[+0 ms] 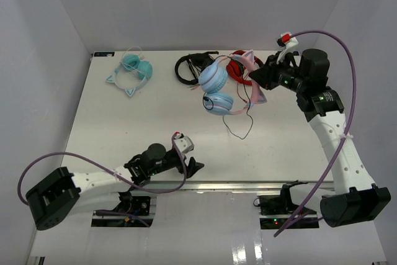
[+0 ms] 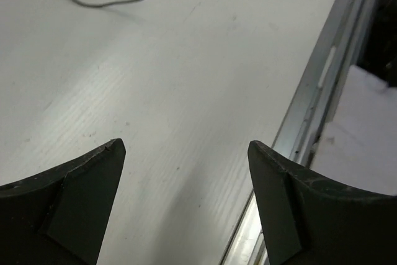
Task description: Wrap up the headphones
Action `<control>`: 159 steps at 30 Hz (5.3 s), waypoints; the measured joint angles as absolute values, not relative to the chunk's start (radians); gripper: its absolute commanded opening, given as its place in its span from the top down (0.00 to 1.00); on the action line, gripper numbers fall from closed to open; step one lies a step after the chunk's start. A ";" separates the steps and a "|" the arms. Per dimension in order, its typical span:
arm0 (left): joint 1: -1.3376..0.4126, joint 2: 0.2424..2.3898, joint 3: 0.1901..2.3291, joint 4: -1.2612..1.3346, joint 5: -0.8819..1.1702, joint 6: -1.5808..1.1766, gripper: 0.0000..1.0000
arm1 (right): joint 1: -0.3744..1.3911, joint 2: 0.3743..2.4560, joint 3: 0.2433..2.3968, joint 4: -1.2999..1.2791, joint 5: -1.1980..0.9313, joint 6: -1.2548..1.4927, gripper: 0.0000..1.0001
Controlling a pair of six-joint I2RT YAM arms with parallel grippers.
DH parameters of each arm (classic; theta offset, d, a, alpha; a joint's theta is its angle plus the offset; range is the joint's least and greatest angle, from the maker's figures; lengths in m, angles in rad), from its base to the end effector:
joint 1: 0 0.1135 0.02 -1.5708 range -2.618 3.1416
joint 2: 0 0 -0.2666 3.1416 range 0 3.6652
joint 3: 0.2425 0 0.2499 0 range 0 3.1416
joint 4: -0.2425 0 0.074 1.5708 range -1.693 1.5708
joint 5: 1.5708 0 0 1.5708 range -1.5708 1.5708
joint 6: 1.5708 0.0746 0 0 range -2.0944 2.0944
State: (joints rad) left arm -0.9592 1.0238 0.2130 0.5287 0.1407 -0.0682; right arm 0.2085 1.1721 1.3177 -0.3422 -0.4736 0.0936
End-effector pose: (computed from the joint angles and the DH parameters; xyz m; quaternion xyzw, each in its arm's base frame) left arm 0.1258 -0.1976 0.1655 0.3818 0.7015 -0.3434 0.4942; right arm 0.2723 0.0924 0.4263 -0.1917 0.7417 0.2721 0.5823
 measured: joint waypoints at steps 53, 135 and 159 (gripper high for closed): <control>-0.705 1.879 0.886 0.231 0.279 -1.518 1.00 | 0.183 0.935 1.147 -0.479 -0.697 -0.148 0.92; -1.186 0.885 0.650 -0.087 -0.421 -0.421 0.02 | 0.390 1.929 1.316 -0.283 -0.100 0.139 0.77; -1.181 0.478 0.562 -0.388 -0.554 -0.388 0.02 | 0.369 0.997 0.895 -0.242 0.166 -0.153 0.10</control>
